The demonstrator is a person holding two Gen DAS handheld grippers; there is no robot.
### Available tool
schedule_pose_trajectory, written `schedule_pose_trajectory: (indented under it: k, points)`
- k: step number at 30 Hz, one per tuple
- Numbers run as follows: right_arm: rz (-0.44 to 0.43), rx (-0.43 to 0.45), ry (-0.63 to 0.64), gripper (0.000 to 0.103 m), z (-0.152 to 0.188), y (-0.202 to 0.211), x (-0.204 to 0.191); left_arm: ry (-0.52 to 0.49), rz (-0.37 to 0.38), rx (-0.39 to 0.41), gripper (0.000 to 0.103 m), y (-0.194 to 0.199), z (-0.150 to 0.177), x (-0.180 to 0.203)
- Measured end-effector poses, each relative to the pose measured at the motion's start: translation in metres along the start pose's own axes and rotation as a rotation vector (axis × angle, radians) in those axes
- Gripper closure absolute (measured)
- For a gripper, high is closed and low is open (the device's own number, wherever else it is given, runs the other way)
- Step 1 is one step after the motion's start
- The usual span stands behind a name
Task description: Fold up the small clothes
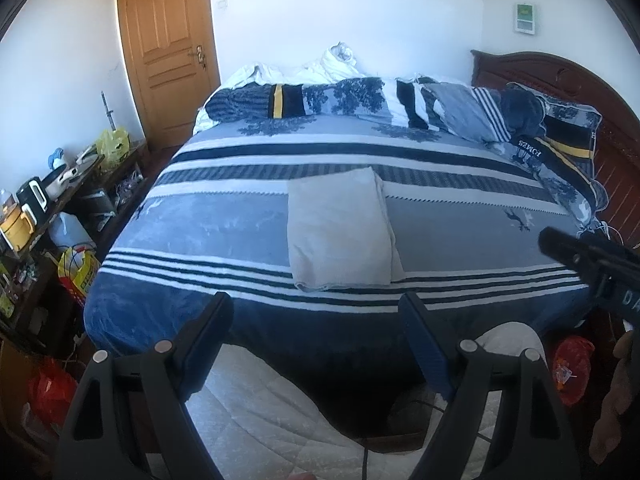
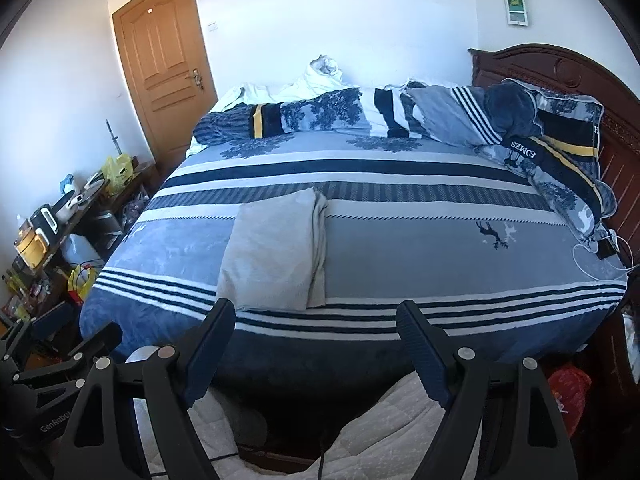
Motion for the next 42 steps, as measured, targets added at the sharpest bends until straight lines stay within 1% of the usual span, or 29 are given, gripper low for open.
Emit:
schedule_pose_trajectory:
  k: [5, 12, 16, 19, 24, 28, 34, 39, 42]
  points:
    - [-0.007, -0.023, 0.000, 0.017, -0.004, -0.019, 0.001, 0.026, -0.004, -0.060, 0.019, -0.027, 0.000, -0.008]
    - [0.005, -0.051, 0.043, 0.017, -0.011, -0.044, -0.007, 0.047, -0.039, -0.081, 0.019, -0.055, -0.005, -0.019]
    - [0.021, -0.058, 0.063, 0.017, -0.011, -0.055, -0.011, 0.043, -0.058, -0.096, 0.019, -0.070, -0.005, -0.022]
    - [0.018, -0.074, 0.069, 0.017, -0.012, -0.066, -0.012, 0.051, -0.043, -0.125, 0.019, -0.081, -0.006, -0.023]
    - [0.017, -0.106, 0.070, 0.017, -0.010, -0.081, -0.011, 0.053, -0.049, -0.145, 0.019, -0.093, -0.003, -0.021]
    - [0.018, -0.118, 0.064, 0.017, -0.010, -0.090, -0.010, 0.048, -0.052, -0.150, 0.019, -0.101, -0.004, -0.019]
    - [0.014, -0.136, 0.059, 0.017, -0.010, -0.104, -0.009, 0.047, -0.058, -0.176, 0.019, -0.115, -0.003, -0.020]
    - [0.005, -0.148, 0.059, 0.017, -0.012, -0.119, -0.009, 0.053, -0.048, -0.206, 0.019, -0.133, -0.007, -0.021]
    - [0.003, -0.156, 0.060, 0.017, -0.014, -0.130, -0.008, 0.045, -0.050, -0.198, 0.019, -0.142, -0.011, -0.020]
Point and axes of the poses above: each gripper's, at about its wrist camera, not at the fingertips, and y roughly against the way its jaws point, x to its right, z to its underside, the point moved 1 cm from there along -y, roughly the way its jaws point, and after that the axes turned 10 degrees about y, right-handed, at the moved point
